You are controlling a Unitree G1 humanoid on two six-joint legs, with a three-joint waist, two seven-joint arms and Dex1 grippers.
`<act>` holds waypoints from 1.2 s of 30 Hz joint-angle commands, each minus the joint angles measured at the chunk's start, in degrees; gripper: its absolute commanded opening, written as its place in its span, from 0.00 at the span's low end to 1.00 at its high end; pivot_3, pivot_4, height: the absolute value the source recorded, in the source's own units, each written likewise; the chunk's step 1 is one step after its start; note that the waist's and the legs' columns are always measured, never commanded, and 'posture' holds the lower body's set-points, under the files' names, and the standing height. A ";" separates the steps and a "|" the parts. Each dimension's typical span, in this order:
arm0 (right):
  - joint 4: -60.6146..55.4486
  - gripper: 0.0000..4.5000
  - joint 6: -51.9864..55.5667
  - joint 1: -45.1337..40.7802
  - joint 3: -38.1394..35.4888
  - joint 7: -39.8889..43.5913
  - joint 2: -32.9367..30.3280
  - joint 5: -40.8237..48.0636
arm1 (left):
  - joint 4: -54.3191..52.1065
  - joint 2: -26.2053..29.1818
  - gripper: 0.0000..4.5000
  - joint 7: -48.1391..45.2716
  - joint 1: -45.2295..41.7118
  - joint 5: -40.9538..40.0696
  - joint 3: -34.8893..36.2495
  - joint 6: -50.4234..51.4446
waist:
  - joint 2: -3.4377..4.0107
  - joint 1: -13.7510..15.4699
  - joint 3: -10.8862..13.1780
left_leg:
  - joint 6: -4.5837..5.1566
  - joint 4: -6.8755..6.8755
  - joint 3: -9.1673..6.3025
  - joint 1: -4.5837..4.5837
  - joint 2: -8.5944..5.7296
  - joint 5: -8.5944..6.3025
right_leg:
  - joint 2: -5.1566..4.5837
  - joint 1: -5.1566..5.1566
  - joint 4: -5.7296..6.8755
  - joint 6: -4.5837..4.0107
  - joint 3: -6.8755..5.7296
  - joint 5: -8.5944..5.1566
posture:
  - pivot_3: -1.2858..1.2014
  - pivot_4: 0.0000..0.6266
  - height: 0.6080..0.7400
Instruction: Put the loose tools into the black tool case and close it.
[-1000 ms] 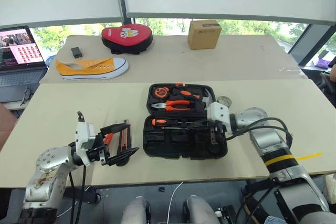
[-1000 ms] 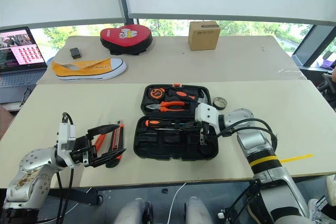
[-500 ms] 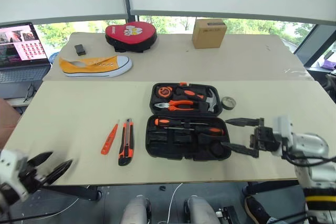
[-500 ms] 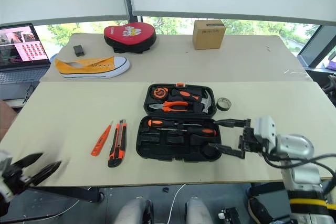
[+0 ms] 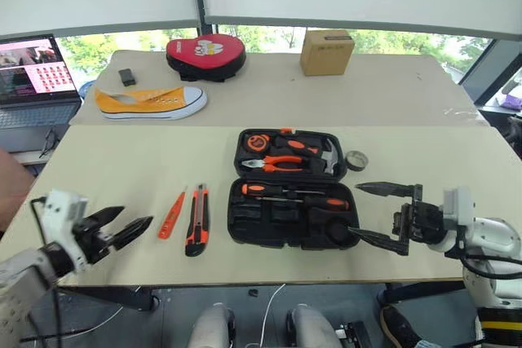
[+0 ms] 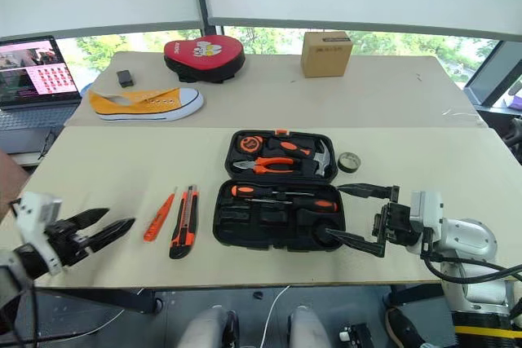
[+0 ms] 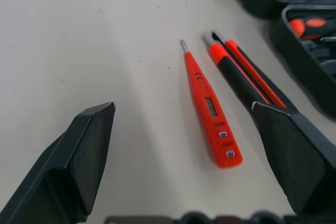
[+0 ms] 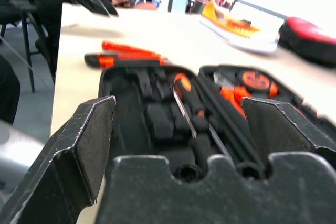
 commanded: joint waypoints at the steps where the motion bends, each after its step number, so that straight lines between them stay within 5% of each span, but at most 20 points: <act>1: -2.54 0.99 0.57 -0.25 0.15 -1.18 0.32 0.82 | -1.62 -0.40 1.00 7.71 -4.21 3.23 -5.23 5.86 | 0.00 -0.17 0.00 | -0.01 -0.01 0.00 -0.01 0.01 0.00 | 0.01 -0.01 0.00 0.00 0.00 0.00 | 0.52 0.24 1.00; 7: -3.02 0.99 0.80 -0.28 0.64 -1.99 0.36 0.65 | -0.01 -5.04 1.00 11.81 -9.81 5.34 -13.37 9.36 | 0.07 0.25 -0.03 | -0.03 -0.01 -0.02 0.07 -0.06 0.02 | -0.02 0.07 0.05 0.00 0.01 0.00 | 0.52 0.24 1.00; 11: -3.67 1.00 1.05 0.38 0.62 -2.65 0.21 0.70 | 0.39 -6.05 0.78 12.08 -10.78 7.06 -16.14 10.04 | 0.18 1.09 -0.09 | -0.03 0.00 0.01 0.14 -0.12 0.02 | -0.05 0.14 0.03 0.00 0.06 0.00 | 0.52 0.24 1.00; 19: -5.16 1.00 1.45 2.00 -0.27 -3.07 -0.79 0.84 | -0.94 -2.29 0.12 9.08 -10.75 7.83 -14.48 10.86 | 0.23 1.01 -0.12 | -0.03 0.00 0.01 0.13 -0.10 0.02 | -0.04 0.14 0.00 0.00 0.08 0.00 | 0.52 0.24 1.00; 24: -6.61 1.00 2.68 5.06 -3.49 -2.29 -3.68 2.40 | 0.20 8.62 0.10 -1.66 -12.63 7.98 -12.02 6.64 | 0.14 0.88 -0.03 | -0.03 0.00 0.02 0.03 -0.07 0.02 | 0.00 0.00 0.02 -0.02 0.05 -0.01 | 0.52 0.24 1.00; 27: -6.73 1.00 3.19 7.00 -6.48 -2.78 -5.45 2.92 | 4.40 14.69 0.10 -16.50 -17.94 10.82 -14.75 -8.61 | 0.11 1.05 0.01 | -0.05 0.00 0.02 0.00 -0.07 0.03 | 0.01 -0.03 0.00 -0.04 0.00 -0.02 | 0.52 0.24 1.00; 31: -7.28 1.00 3.60 8.54 -9.78 -5.08 -6.08 2.67 | 6.26 14.37 0.10 -29.98 -28.03 11.50 -23.76 -16.87 | 0.12 1.58 0.02 | -0.09 0.00 0.05 -0.04 -0.14 0.06 | -0.08 0.05 -0.10 -0.12 -0.05 -0.07 | 0.52 0.24 1.00; 36: -9.90 1.00 5.29 12.16 -11.84 -6.39 -6.40 2.52 | 11.28 6.31 0.10 -38.10 -44.80 20.27 -41.83 -20.94 | 0.08 1.78 0.04 | -0.01 0.07 0.19 -0.22 -0.34 0.05 | 0.10 0.06 -0.18 0.06 -0.02 -0.02 | 0.52 0.24 1.00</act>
